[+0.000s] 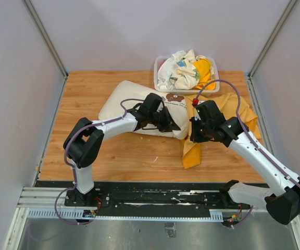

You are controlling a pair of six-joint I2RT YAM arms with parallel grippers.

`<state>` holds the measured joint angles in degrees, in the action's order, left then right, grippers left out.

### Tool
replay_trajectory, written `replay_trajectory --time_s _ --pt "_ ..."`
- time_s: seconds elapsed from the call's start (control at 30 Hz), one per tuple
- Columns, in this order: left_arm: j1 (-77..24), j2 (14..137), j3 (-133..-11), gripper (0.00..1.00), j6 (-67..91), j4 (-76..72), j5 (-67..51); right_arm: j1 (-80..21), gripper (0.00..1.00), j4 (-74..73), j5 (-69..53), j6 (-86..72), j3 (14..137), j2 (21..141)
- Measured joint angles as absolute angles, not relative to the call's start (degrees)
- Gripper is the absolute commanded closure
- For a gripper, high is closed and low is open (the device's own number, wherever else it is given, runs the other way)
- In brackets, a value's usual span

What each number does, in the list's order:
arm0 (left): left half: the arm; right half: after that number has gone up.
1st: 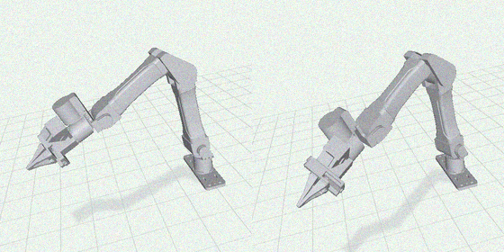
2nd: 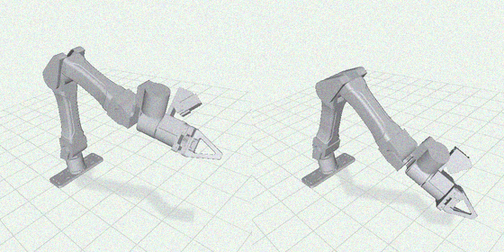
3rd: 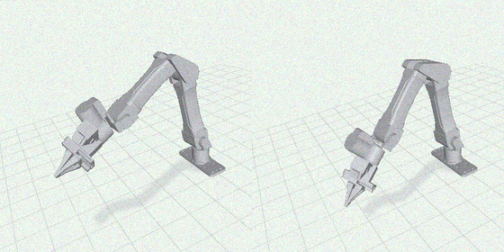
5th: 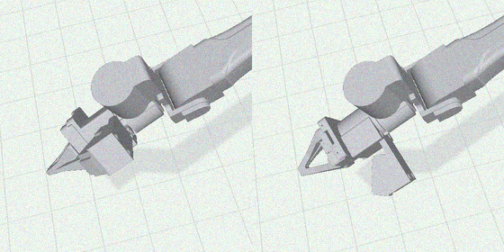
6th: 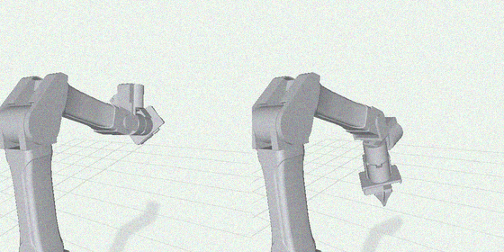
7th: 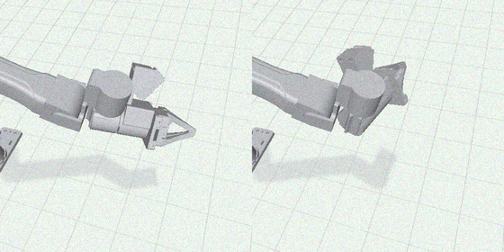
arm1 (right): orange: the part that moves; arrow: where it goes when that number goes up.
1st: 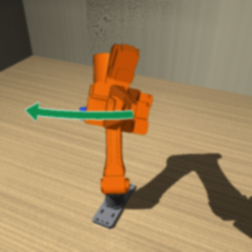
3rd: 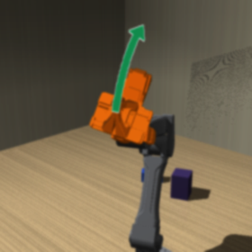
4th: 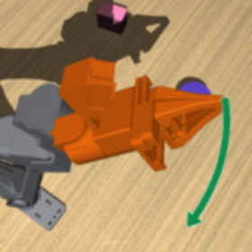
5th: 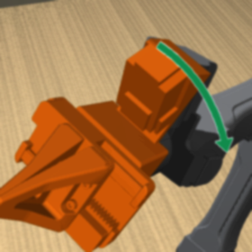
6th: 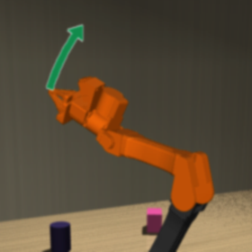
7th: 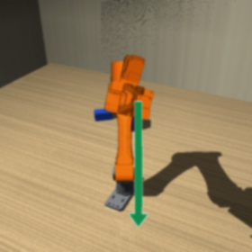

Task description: Put the pillow into the pillowcase

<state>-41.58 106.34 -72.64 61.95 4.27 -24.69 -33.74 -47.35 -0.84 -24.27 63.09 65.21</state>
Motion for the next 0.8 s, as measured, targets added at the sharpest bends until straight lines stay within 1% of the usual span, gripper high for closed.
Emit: replay_trajectory --time_s 0.2,0.5,0.8 --pt "-41.71 108.71 -73.49 1.0 64.77 1.34 -26.37 -35.38 0.99 -45.34 -0.84 -25.5 63.07 65.32" --pt "-42.17 116.49 -80.58 1.0 67.4 -1.1 -29.82 -36.53 0.99 -44.42 -0.34 -25.5 63.46 66.57" --pt "-41.71 119.33 -81.25 1.0 76.05 -11.79 -34.65 -36.73 0.99 -43.51 0.54 -25.45 63.46 66.57"
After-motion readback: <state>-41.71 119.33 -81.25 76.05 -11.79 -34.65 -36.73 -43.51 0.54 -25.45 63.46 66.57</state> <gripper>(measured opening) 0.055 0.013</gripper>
